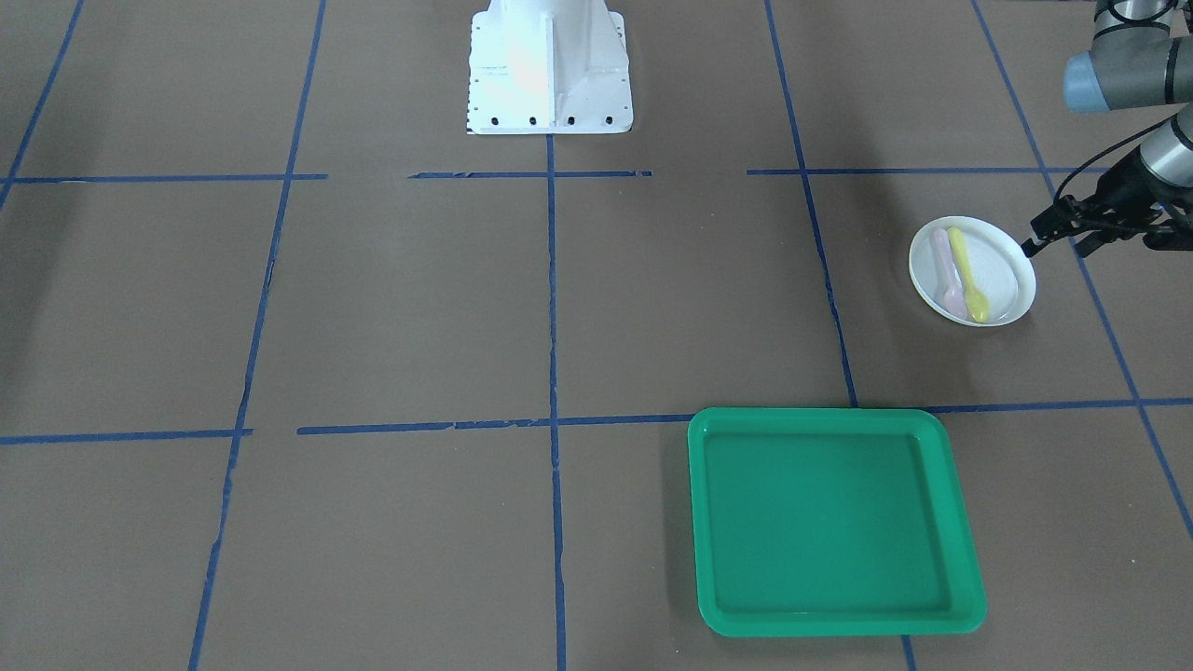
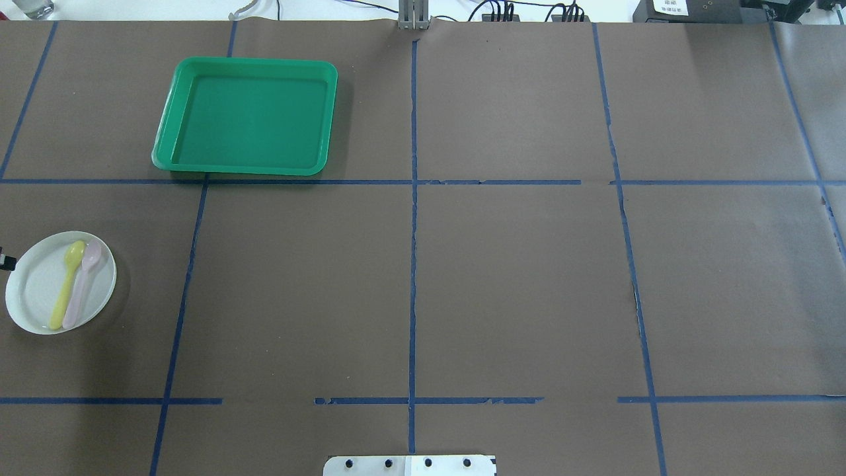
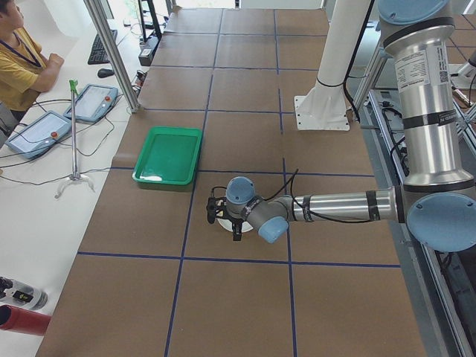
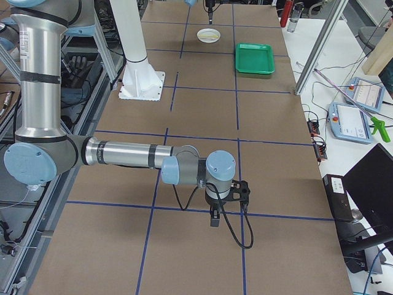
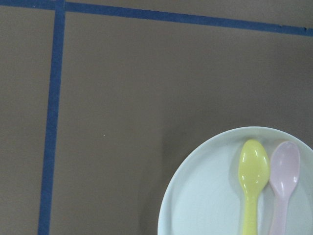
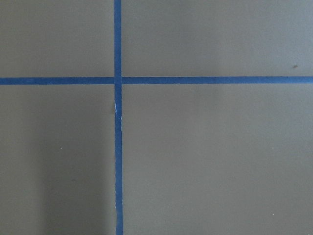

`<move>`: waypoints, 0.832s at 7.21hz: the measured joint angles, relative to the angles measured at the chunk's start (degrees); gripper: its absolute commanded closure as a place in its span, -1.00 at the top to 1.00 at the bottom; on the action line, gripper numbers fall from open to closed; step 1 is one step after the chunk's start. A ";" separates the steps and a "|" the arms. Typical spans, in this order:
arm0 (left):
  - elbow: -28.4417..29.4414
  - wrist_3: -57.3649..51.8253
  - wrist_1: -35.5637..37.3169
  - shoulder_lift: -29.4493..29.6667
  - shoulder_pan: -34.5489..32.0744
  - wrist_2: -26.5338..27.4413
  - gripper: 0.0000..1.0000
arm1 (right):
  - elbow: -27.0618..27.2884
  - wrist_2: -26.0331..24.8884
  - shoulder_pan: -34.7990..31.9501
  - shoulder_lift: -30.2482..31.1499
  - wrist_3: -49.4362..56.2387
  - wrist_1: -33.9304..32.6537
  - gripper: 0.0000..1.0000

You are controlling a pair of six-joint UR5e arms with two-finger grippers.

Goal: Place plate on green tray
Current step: 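Lower the left gripper to the white plate's rim and grip it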

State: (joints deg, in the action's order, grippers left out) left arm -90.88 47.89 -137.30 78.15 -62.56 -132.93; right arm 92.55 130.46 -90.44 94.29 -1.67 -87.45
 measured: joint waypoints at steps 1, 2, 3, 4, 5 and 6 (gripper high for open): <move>0.51 1.10 0.00 0.52 1.02 0.11 0.93 | 0.00 0.01 0.00 -0.01 0.00 0.00 1.00; 1.27 1.54 -0.01 0.90 1.66 0.15 0.86 | 0.00 0.01 0.00 -0.01 0.00 0.00 1.00; 2.14 1.67 -0.07 1.23 2.08 0.18 0.81 | 0.00 0.04 0.00 0.00 0.00 0.00 1.00; 3.10 1.71 -0.12 1.62 2.65 0.20 0.78 | 0.00 0.05 0.00 0.02 0.00 0.00 1.00; 3.81 1.73 -0.17 1.97 3.27 0.19 0.78 | 0.00 0.06 0.00 0.02 0.00 0.00 1.00; 4.13 1.71 -0.24 2.16 3.69 0.15 0.77 | 0.00 0.06 0.00 0.02 0.00 0.00 1.00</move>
State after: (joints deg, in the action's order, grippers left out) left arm -86.74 49.59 -137.54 80.31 -58.87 -132.77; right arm 92.55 130.52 -90.44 94.30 -1.67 -87.45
